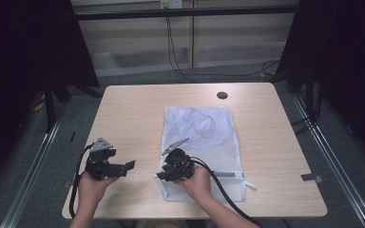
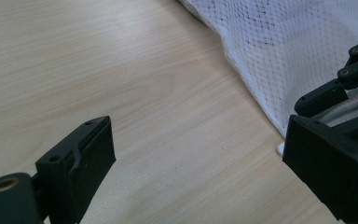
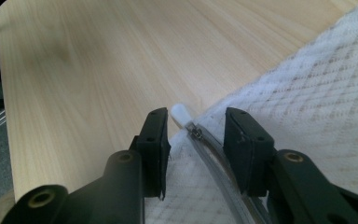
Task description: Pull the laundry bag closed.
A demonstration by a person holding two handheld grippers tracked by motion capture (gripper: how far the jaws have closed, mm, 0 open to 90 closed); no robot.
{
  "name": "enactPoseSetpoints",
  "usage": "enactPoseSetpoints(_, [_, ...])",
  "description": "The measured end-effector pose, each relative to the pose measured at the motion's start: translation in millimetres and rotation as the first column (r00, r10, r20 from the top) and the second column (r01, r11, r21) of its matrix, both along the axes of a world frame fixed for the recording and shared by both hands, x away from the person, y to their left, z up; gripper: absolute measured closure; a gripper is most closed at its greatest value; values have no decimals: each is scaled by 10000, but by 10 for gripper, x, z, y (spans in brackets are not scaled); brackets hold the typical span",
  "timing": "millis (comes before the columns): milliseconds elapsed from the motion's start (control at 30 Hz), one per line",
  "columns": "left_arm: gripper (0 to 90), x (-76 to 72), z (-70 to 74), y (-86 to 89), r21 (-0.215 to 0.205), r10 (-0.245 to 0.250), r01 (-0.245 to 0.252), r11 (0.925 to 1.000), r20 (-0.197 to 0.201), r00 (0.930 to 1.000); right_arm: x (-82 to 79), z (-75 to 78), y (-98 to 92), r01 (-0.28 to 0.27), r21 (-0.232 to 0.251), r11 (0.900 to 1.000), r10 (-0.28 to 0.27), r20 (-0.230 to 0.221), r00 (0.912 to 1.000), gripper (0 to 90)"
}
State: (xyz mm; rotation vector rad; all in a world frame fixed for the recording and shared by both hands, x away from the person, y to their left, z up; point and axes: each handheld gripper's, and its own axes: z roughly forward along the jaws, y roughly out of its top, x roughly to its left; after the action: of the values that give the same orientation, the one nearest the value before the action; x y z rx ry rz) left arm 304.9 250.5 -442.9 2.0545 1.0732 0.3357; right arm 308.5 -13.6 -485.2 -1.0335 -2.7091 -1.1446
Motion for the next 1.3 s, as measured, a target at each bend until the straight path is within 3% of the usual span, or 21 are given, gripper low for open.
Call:
enactPoseSetpoints(367, [87, 4, -18, 0, 1, 38, -38, 10000, -117, 9999, 39, -33, 109, -425, -318, 9986, 431, 196, 9989, 684])
enactPoseSetpoints(1000, [87, 10, -24, 12, 91, 75, -73, 9999, -201, 9998, 39, -56, 214, -883, -152, 9960, 887, 288, 9956, 741])
enactPoseSetpoints(1167, [87, 8, -24, 10, 85, 91, -90, 9999, -199, 9998, 28, -68, 280, -995, -441, 9941, 1007, 272, 9945, 764])
enactPoseSetpoints(1300, [87, 8, -25, 8, 19, 146, -146, 9999, -176, 9997, 22, -64, 309, -1048, -729, 9918, 1057, 83, 9944, 842])
